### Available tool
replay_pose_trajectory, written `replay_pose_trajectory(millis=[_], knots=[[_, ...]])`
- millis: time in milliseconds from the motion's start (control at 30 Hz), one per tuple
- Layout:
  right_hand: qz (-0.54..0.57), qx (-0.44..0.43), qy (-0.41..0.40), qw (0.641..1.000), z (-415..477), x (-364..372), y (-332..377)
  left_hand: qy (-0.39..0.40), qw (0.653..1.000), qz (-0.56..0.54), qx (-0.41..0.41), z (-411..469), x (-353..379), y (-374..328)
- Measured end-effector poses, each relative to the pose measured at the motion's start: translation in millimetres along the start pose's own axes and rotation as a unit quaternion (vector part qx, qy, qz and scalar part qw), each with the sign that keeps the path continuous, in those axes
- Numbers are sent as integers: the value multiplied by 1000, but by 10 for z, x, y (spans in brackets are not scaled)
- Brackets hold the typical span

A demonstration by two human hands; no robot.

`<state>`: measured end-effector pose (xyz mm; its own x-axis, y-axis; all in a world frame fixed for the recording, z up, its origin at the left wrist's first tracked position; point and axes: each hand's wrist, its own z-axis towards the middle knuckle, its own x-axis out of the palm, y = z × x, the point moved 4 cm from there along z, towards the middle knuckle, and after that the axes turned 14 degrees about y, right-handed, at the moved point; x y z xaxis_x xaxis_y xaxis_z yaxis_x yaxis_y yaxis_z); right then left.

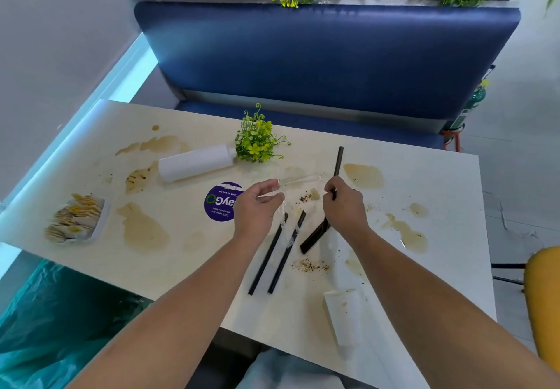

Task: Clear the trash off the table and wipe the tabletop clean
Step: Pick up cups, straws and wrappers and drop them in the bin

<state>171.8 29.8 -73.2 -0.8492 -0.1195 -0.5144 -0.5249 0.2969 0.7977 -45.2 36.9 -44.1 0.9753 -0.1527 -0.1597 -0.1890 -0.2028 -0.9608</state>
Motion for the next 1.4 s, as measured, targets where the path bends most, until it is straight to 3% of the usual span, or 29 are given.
replay_pose_trajectory(millis=[400, 900, 1233, 1400], knots=[[-30, -100, 81, 991, -236, 771, 725, -80, 997, 0, 0, -466, -876, 174], [-104, -156, 218, 958, -379, 2517, 1823, -198, 979, -1, -38, -1152, -2682, 690], [-191, -185, 322, 909, -410, 4118, 2440, -285, 952, -48, -97, -1614, -4149, 1427], [-223, -210, 401, 863, -530, 4857, 2642, -319, 939, -38, -124, -1915, -4688, 1759]])
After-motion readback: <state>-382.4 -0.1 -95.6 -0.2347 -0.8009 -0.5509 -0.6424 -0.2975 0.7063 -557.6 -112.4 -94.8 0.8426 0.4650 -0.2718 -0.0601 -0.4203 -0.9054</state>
